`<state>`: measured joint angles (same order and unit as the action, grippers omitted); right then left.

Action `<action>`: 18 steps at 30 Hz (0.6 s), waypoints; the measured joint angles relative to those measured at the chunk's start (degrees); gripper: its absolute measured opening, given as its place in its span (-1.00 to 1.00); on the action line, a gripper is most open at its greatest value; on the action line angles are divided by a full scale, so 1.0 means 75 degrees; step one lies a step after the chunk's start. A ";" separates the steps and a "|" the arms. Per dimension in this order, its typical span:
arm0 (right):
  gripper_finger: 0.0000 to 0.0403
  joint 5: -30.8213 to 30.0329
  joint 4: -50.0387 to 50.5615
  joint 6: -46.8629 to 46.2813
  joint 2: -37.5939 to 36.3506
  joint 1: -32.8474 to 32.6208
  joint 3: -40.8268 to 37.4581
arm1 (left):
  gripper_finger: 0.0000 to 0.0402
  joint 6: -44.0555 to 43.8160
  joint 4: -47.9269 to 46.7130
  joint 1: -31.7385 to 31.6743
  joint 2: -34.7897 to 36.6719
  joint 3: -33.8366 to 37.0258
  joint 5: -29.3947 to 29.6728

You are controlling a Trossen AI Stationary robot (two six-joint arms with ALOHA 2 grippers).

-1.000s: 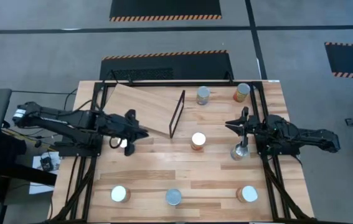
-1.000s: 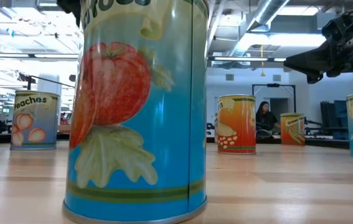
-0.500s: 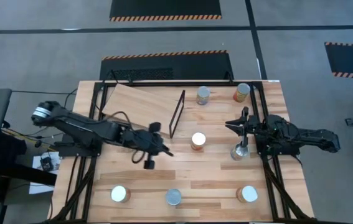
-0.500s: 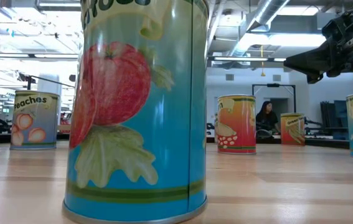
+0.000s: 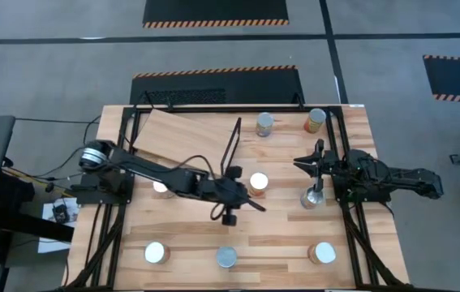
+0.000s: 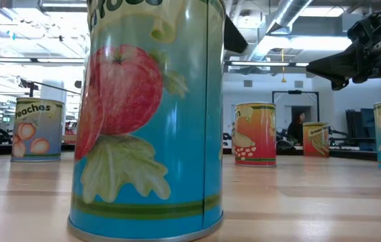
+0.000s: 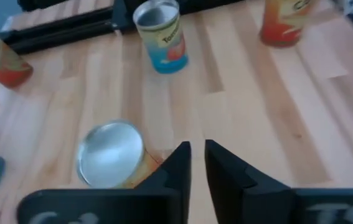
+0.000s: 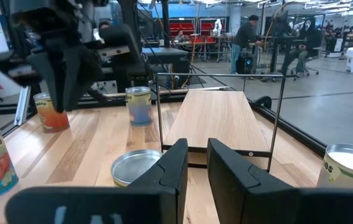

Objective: Pick and place cans onto a shelf
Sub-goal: Put the top canned corn on the shelf

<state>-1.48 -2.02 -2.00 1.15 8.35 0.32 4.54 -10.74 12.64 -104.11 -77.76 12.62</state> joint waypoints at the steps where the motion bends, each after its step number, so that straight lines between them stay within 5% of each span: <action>1: -0.57 0.0001 -0.0001 0.0000 0.0003 0.0000 -0.0001 | -0.74 0.0111 0.0021 0.0000 -0.0126 -0.0097 0.0173; 9: -0.57 0.0001 0.0000 0.0001 0.0001 0.0000 0.0000 | -0.43 0.1159 0.0084 -0.0109 -0.0923 -0.0452 0.0774; 18: -0.57 0.0001 0.0006 0.0002 0.0001 -0.0002 -0.0001 | -0.37 0.1495 0.0149 -0.0451 -0.1141 -0.0449 0.1060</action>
<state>-1.48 -1.98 -1.99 1.16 8.34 0.31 15.75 -9.62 9.26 -112.66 -81.12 20.57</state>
